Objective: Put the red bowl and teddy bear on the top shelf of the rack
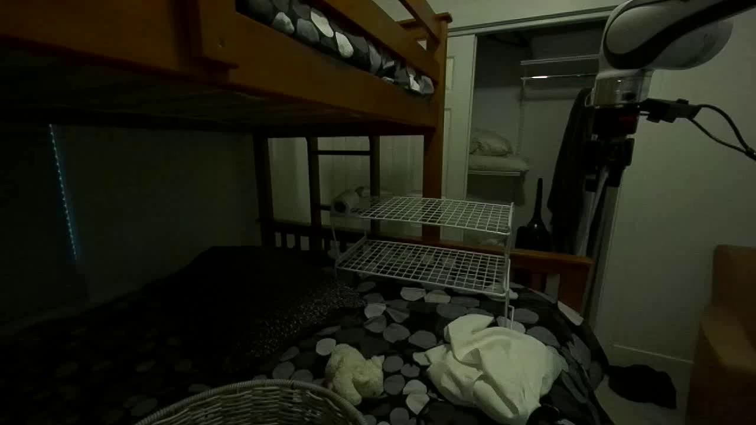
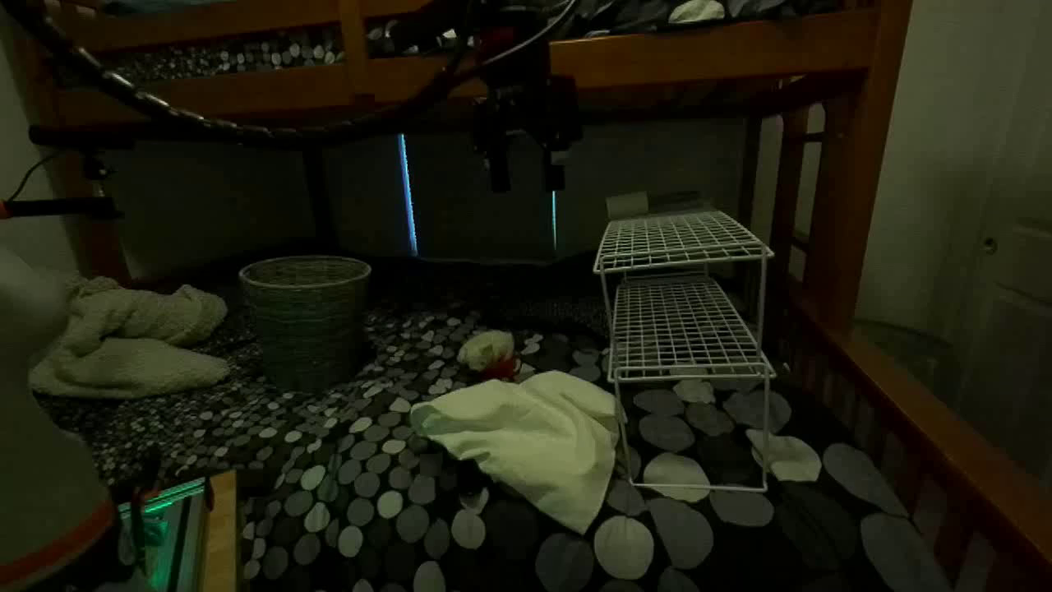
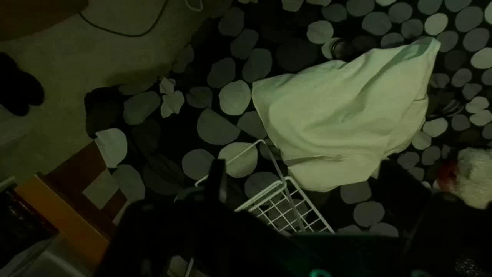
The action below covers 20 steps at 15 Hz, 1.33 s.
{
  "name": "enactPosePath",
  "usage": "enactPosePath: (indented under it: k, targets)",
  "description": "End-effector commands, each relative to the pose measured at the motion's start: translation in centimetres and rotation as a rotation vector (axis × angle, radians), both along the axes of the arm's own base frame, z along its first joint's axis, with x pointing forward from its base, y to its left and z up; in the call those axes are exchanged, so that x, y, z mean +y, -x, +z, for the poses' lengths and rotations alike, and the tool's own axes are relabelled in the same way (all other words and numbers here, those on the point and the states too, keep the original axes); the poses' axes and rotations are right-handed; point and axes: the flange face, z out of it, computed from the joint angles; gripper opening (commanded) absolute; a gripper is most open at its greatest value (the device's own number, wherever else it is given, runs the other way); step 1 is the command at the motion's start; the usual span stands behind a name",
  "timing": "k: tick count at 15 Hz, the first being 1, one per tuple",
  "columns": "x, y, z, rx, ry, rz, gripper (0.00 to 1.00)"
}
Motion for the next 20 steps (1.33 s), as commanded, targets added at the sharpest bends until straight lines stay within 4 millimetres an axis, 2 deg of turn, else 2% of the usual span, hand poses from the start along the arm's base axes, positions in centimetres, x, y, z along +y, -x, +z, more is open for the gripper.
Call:
enactPosePath:
  k: [1,6,8,9,11,12,14,15,16,17,18,19,20]
  targets:
    - [0.0,0.0,0.1,0.001,0.000,0.000,1.00]
    - [0.0,0.0,0.1,0.001,0.000,-0.001,1.00]
    - [4.3,0.3,-0.8,0.017,0.001,0.046,1.00]
    - [7.6,0.8,-1.7,0.009,0.018,0.066,1.00]
    - [12.4,0.9,-3.0,-0.004,0.031,0.109,1.00]
    - [15.4,1.2,-3.6,-0.016,0.041,0.122,1.00]
    - [21.4,1.5,-5.9,-0.073,0.059,0.111,1.00]
    - [23.7,1.0,-8.1,-0.105,0.054,0.089,1.00]
    - [25.5,1.1,-9.4,-0.125,0.051,0.074,1.00]
    - [26.8,0.7,-12.1,-0.124,0.066,0.082,1.00]
    - [27.5,1.2,-14.0,-0.096,0.094,0.086,1.00]
    - [27.4,1.1,-16.6,0.008,0.145,0.116,1.00]
    - [27.6,1.6,-12.9,-0.078,0.096,0.110,1.00]
